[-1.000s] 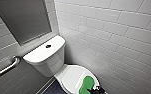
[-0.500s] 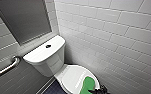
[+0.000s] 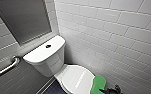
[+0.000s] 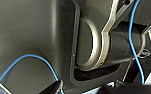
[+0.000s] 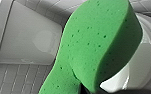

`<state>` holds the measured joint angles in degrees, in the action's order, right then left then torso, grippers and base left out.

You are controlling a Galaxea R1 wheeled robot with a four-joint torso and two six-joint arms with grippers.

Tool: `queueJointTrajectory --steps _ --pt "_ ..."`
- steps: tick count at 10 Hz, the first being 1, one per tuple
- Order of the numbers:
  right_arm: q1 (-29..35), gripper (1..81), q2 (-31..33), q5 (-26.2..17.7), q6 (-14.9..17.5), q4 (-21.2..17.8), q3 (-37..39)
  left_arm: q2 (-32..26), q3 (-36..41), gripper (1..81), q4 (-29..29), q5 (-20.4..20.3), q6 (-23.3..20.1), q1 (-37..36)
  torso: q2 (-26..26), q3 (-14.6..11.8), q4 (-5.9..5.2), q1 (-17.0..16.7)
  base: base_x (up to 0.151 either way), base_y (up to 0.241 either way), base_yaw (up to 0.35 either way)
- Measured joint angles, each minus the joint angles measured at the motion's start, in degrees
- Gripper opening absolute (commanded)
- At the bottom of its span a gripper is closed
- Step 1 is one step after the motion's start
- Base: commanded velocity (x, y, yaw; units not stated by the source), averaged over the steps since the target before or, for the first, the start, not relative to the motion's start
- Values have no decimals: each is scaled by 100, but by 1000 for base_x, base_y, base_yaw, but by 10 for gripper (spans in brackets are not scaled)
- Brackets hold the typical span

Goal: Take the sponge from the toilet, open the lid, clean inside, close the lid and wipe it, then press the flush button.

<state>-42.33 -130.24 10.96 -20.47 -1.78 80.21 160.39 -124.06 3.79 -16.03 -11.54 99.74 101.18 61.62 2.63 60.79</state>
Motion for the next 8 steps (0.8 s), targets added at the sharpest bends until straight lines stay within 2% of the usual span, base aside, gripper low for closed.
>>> queueJointTrajectory --steps 4,8 --pt "-1181 10 506 4 5 18 -95 -1128 1965 811 -286 -163 -20 -208 2 0 0 0 0 0 0" --pt "-1807 10 709 108 7 38 -72 -2442 3604 811 -486 -179 -22 -556 2 0 0 0 0 0 0"
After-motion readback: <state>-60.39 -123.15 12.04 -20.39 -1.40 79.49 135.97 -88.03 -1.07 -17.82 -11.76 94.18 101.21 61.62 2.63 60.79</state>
